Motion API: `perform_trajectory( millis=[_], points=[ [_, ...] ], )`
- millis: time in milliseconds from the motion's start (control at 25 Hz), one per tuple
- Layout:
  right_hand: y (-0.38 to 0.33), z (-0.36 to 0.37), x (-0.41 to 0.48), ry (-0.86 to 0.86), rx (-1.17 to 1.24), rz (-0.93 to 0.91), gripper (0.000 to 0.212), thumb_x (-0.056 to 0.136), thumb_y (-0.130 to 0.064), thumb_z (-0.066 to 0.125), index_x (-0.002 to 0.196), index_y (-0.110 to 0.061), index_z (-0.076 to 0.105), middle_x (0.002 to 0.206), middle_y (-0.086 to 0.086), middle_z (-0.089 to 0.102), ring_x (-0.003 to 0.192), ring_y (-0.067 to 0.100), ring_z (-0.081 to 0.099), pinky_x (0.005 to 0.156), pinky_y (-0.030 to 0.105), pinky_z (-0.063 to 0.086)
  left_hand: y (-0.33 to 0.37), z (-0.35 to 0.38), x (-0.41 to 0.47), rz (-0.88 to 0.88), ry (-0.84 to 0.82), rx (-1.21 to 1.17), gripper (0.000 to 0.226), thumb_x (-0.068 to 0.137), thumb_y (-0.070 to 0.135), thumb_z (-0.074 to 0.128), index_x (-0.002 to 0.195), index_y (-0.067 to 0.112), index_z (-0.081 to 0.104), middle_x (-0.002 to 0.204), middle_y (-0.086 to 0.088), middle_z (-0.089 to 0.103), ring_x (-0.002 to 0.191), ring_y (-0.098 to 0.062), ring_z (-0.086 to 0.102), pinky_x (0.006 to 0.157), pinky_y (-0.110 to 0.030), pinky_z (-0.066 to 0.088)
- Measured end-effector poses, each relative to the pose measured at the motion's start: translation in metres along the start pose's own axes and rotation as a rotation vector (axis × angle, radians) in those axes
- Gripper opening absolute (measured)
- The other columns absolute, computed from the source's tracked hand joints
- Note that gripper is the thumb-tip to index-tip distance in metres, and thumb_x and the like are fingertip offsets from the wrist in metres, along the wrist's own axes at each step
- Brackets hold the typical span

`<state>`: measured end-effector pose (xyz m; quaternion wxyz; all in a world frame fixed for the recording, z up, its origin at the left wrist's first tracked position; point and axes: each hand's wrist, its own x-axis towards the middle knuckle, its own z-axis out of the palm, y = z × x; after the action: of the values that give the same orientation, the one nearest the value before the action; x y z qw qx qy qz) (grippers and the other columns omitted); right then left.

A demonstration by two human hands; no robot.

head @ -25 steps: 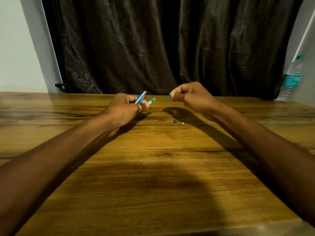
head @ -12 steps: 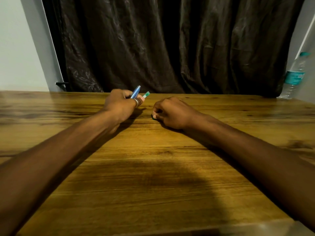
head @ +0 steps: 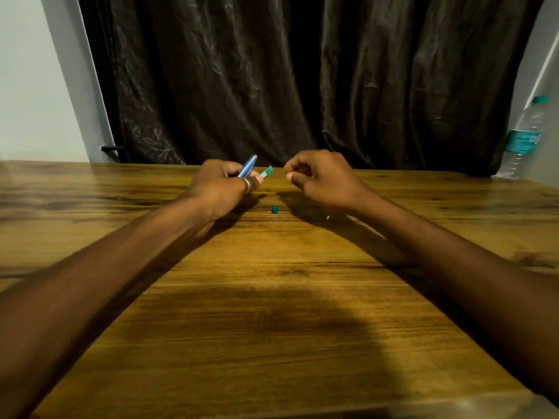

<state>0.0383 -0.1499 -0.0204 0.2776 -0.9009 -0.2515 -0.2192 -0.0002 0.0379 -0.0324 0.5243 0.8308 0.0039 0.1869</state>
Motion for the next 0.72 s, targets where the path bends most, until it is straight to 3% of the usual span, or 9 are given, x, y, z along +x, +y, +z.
perform_trajectory(
  millis=[120,240,440,520,600,720],
  points=[
    [-0.005,-0.002,0.002,0.028,0.428,0.181,0.011,0.096,-0.013,0.067,0.103,-0.016,0.073,0.091,0.0,0.075,0.088,0.011,0.071,0.066,0.02,0.052,0.001,0.0,-0.001,-0.003,-0.094,-0.056,0.018,0.088,0.028,0.074,0.104,0.022,0.077,0.098,-0.005,0.076,0.097,-0.02,0.069,0.091,-0.039,0.055],
    [-0.012,0.0,0.0,-0.045,0.739,0.294,0.014,0.095,0.003,0.064,0.106,0.001,0.071,0.09,0.015,0.072,0.081,0.017,0.069,0.065,0.019,0.056,0.0,0.002,-0.002,0.029,-0.139,-0.067,0.015,0.088,0.027,0.074,0.102,0.021,0.077,0.097,-0.007,0.077,0.097,-0.022,0.071,0.091,-0.038,0.055],
    [-0.016,0.001,-0.002,-0.061,1.061,0.429,0.016,0.091,0.015,0.059,0.097,0.004,0.069,0.088,0.017,0.071,0.075,0.017,0.072,0.073,0.022,0.061,0.0,0.002,0.002,0.04,-0.067,-0.195,0.008,0.087,0.022,0.075,0.094,0.019,0.077,0.068,0.008,0.069,0.065,-0.009,0.061,0.056,-0.022,0.05],
    [-0.018,0.004,-0.003,-0.074,1.158,0.476,0.016,0.091,0.017,0.057,0.098,0.007,0.068,0.087,0.019,0.069,0.076,0.019,0.071,0.074,0.023,0.06,0.0,0.002,0.005,0.039,0.004,-0.293,0.01,0.084,0.018,0.078,0.093,0.018,0.077,0.071,0.008,0.071,0.071,-0.013,0.068,0.069,-0.031,0.061],
    [-0.02,0.006,-0.004,-0.088,1.229,0.494,0.016,0.091,0.016,0.057,0.098,0.007,0.067,0.087,0.019,0.069,0.077,0.019,0.071,0.074,0.023,0.06,0.0,0.003,0.005,0.061,0.048,-0.314,0.021,0.082,0.018,0.08,0.103,0.019,0.074,0.086,0.0,0.073,0.086,-0.017,0.071,0.084,-0.035,0.06],
    [-0.022,0.007,-0.006,-0.096,1.263,0.495,0.016,0.091,0.016,0.058,0.099,0.006,0.067,0.088,0.017,0.07,0.077,0.017,0.071,0.073,0.022,0.061,0.002,0.001,0.006,0.119,0.066,-0.325,0.035,0.084,0.017,0.078,0.117,0.017,0.067,0.09,0.001,0.069,0.085,-0.01,0.066,0.08,-0.025,0.054]
  ],
)
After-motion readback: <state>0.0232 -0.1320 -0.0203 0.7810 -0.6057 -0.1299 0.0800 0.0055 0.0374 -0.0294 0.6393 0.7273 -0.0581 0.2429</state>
